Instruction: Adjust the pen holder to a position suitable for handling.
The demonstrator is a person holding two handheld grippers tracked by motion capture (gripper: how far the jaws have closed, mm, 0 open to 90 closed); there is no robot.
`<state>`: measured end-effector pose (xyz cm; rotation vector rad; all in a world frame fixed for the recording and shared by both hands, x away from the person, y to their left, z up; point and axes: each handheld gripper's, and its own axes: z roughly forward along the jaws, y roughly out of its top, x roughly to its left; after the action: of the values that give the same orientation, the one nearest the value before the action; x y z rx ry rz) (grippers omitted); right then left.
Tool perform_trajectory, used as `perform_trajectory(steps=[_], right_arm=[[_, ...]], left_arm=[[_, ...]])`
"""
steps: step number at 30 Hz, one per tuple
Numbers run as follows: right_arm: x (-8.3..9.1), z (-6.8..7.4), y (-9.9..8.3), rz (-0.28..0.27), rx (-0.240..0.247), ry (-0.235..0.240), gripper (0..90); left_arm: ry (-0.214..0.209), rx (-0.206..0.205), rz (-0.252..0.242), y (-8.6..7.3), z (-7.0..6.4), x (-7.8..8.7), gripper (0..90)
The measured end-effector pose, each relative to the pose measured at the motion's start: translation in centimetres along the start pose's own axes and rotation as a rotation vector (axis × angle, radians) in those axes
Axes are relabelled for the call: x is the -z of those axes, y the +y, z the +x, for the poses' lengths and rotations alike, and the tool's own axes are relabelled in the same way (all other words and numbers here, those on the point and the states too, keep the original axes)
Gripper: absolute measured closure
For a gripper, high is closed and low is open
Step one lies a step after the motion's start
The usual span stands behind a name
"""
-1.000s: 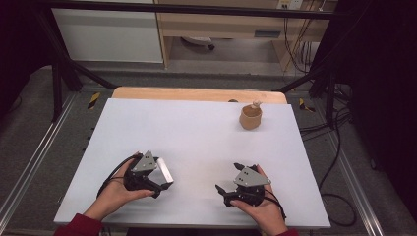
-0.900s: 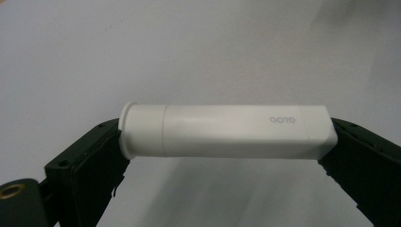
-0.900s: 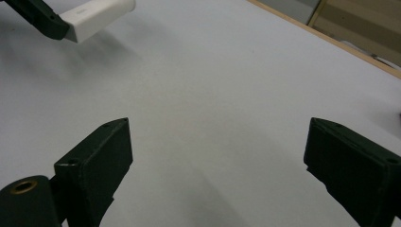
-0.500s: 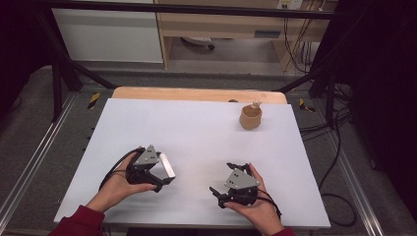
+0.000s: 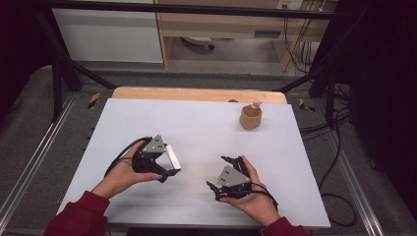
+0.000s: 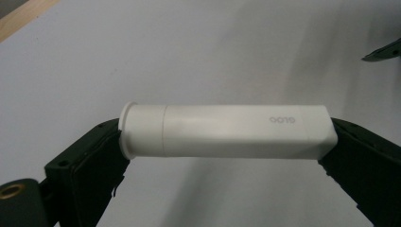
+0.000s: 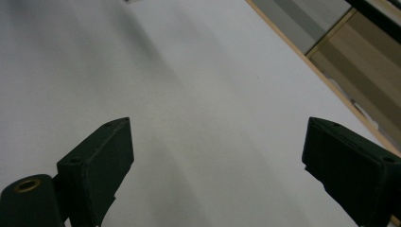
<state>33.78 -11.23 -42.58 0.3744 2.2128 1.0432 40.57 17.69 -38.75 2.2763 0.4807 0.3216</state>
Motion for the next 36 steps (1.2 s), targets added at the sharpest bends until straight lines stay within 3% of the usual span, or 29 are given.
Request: perform_trajectory(steps=[6,7,9,10,17,27,36], right_arm=[[-0.8,0.2,0.8,-0.017,0.077,0.001,14.8],[-0.9,0.3,1.1,-0.019,0.125,-0.015,16.7],[-1.0,0.4,1.3,-0.023,0.142,-0.023,17.0],[-1.2,0.5,1.6,-0.032,0.179,-0.039,19.2],[-2.0,0.7,2.5,-0.067,0.259,-0.091,24.7],[-3.2,0.2,3.6,-0.102,0.307,-0.122,27.4],[-3.5,-0.1,4.1,-0.144,0.309,-0.14,33.5]], left_arm=[[-0.017,-0.013,-0.009,1.1,-0.1,0.3,3.4],[-0.021,-0.015,-0.009,1.3,-0.2,0.2,3.4],[-0.032,-0.022,-0.006,1.6,-0.3,0.2,3.4],[-0.037,-0.025,-0.006,1.8,-0.2,0.2,3.4],[-0.067,-0.021,-0.01,2.6,0.1,0.1,3.4],[-0.11,0.014,-0.035,4.3,1.4,-0.2,3.4],[-0.123,0.005,-0.042,5.2,1.7,0.1,3.4]])
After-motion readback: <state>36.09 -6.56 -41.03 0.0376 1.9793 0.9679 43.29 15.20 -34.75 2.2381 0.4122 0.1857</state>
